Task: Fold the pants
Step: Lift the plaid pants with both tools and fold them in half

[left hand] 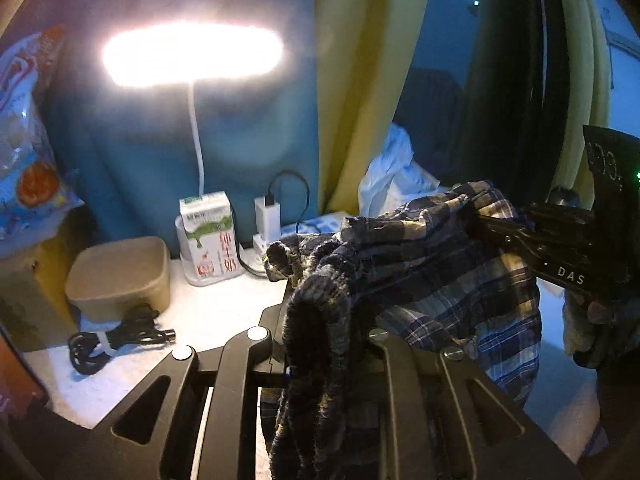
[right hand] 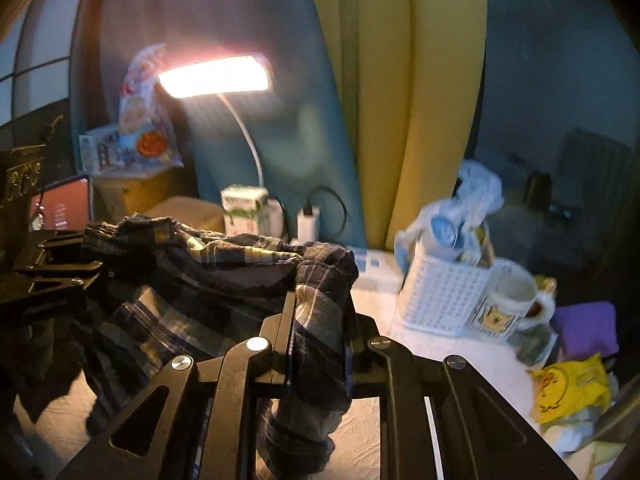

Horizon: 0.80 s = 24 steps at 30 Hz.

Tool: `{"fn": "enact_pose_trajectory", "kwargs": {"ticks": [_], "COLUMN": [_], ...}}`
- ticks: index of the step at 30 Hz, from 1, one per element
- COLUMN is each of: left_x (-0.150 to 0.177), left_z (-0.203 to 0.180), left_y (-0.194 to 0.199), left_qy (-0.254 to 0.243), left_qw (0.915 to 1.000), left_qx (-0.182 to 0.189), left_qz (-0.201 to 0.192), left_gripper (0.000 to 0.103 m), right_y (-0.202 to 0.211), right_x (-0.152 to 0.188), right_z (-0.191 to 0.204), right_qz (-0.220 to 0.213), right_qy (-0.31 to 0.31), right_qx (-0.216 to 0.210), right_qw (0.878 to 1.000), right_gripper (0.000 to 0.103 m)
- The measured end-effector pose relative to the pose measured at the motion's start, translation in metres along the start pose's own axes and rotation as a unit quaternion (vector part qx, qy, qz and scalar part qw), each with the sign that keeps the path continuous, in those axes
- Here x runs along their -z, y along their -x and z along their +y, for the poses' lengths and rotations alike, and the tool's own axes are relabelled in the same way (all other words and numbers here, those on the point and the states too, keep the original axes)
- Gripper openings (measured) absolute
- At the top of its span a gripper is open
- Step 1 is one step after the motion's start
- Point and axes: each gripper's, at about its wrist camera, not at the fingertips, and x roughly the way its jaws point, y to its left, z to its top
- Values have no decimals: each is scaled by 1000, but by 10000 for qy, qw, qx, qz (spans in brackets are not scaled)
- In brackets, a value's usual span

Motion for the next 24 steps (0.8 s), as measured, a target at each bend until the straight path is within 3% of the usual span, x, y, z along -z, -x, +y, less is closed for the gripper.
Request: {"fn": "enact_pose_trajectory", "kwargs": {"ticks": [12, 24], "left_x": [-18, -16], "left_z": [-6, 10], "left_y": [87, 174], "left_qy": [-79, -104], "left_qw": [9953, 9840], "left_qx": [-291, -759], "left_qz": [-921, -1611], "left_gripper": [15, 15], "right_y": [92, 142], "right_x": [-36, -57], "right_z": [45, 101], "right_qz": [-919, -1527], "right_qy": [439, 925], "right_qx": [-84, -344], "right_qw": [9948, 9833], "right_gripper": [18, 18]}}
